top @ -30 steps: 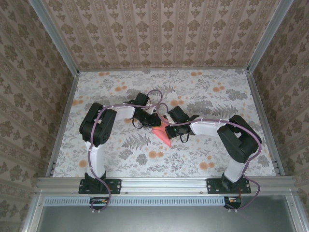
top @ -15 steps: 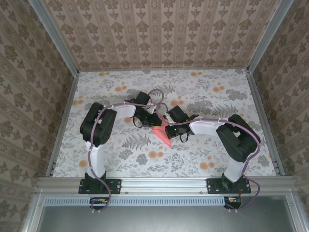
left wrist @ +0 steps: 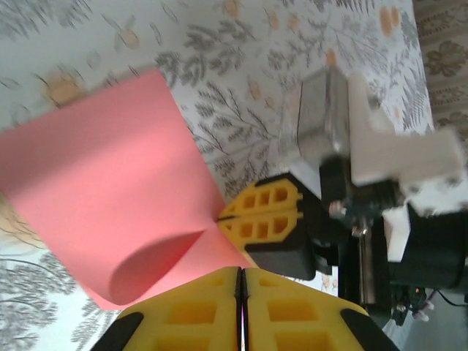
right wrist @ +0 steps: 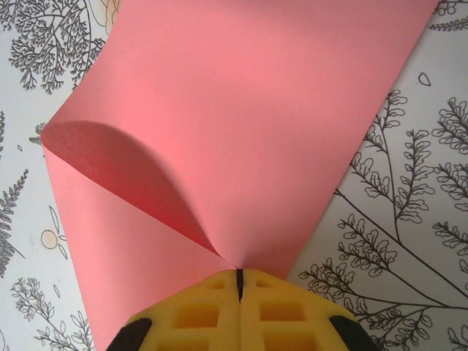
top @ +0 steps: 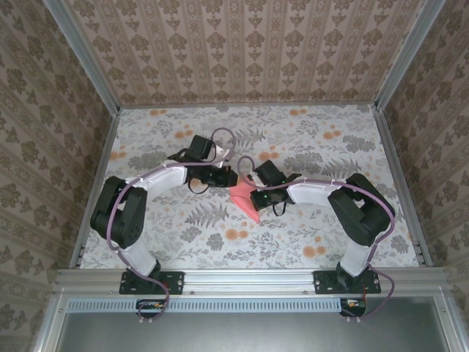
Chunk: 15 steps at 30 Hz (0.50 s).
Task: Fold a paper plane with a square sheet of paper (fold left side to right side)
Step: Third fold the triangle at the center of the table.
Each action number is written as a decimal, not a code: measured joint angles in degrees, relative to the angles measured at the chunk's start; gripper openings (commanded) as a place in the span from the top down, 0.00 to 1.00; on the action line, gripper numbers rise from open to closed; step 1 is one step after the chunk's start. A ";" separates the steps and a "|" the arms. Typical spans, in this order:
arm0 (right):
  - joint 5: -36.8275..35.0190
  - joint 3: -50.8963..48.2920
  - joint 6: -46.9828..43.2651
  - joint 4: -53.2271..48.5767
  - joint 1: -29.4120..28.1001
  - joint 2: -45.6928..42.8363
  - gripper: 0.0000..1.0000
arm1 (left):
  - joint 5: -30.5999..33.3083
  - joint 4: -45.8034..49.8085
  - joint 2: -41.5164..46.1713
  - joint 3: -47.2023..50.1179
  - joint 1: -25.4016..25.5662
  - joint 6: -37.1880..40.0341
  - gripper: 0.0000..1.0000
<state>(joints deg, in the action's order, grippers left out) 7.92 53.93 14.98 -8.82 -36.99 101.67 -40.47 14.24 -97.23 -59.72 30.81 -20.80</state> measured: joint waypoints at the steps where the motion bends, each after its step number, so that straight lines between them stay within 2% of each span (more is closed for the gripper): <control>1: 0.00 0.04 -0.02 -0.04 0.00 0.02 1.00 | -0.48 -1.20 -0.22 1.51 0.52 -0.37 0.90; 8: 0.00 0.24 -0.02 -0.31 0.00 0.09 1.00 | -2.47 -6.80 -3.72 6.01 4.24 -2.99 0.91; 15: 0.00 0.37 0.00 -0.42 0.00 0.24 1.00 | -2.38 -10.14 -7.45 6.01 4.46 -3.63 0.91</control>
<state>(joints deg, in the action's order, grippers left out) 7.92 54.30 14.98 -9.23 -36.99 101.91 -42.85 4.10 -104.68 -53.71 35.27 -24.43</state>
